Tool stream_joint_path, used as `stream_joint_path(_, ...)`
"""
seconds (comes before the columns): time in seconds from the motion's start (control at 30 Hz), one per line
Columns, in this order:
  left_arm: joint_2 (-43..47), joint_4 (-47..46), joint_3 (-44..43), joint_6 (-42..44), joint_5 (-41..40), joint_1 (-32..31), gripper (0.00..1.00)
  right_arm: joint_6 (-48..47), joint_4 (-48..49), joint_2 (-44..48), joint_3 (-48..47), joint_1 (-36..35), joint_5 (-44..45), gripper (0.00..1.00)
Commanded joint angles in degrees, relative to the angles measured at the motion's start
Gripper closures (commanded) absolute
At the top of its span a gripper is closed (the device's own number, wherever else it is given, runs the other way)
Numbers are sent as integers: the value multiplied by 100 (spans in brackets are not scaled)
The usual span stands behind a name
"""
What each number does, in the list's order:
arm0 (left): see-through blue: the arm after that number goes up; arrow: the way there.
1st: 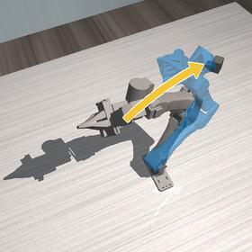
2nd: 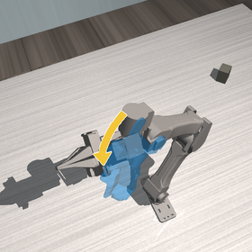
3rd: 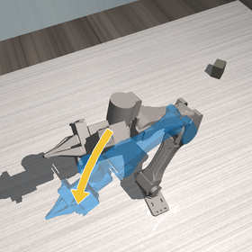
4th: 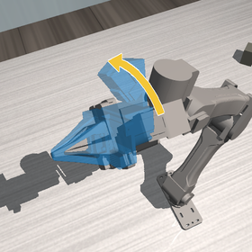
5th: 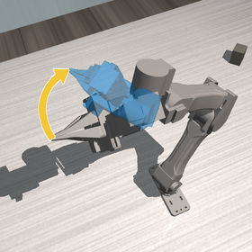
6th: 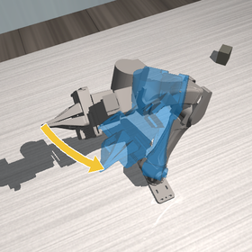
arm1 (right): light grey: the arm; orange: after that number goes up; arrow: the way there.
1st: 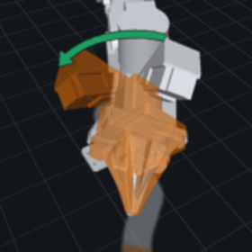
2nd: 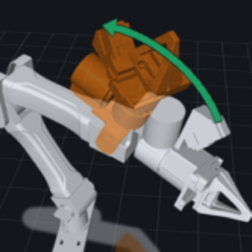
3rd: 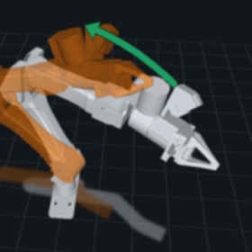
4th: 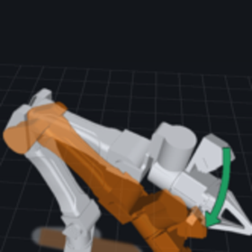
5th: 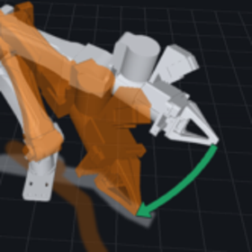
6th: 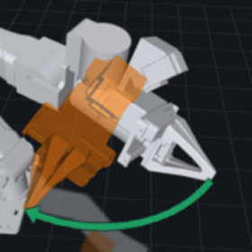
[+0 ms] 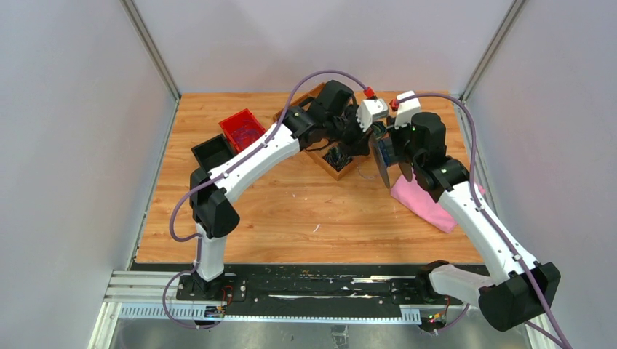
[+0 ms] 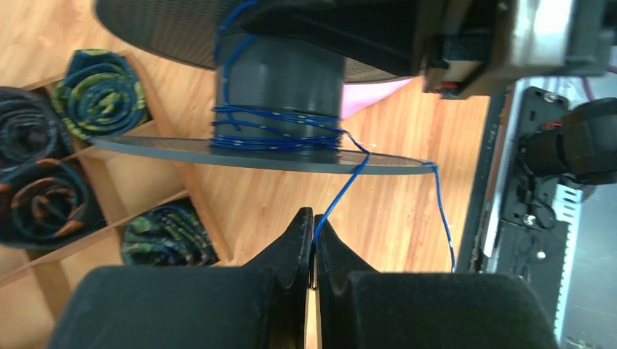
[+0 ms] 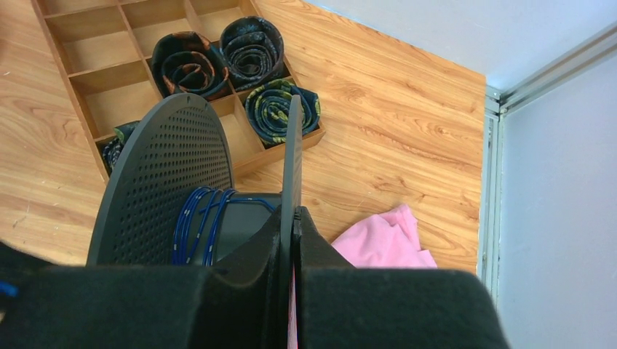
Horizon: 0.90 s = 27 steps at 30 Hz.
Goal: Wrap the cables
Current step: Wrap the cable around the cable reel.
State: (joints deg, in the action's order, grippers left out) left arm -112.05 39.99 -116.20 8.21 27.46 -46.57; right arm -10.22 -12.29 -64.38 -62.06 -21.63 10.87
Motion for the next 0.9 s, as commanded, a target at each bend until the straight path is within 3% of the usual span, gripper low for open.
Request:
stream_joint_path(0.0, -96, 232, -323, 376, -698, 136, 93, -208, 105, 233, 55, -43, -198, 99)
stream_joint_path(0.57, -231, 217, -388, 1205, -2202, 154, 95, -197, -75, 356, 48, -38, -1018, 99)
stream_joint_path(0.87, -327, 134, -371, 1122, -2078, 394, 95, -153, -303, 439, -101, -15, -1276, 99)
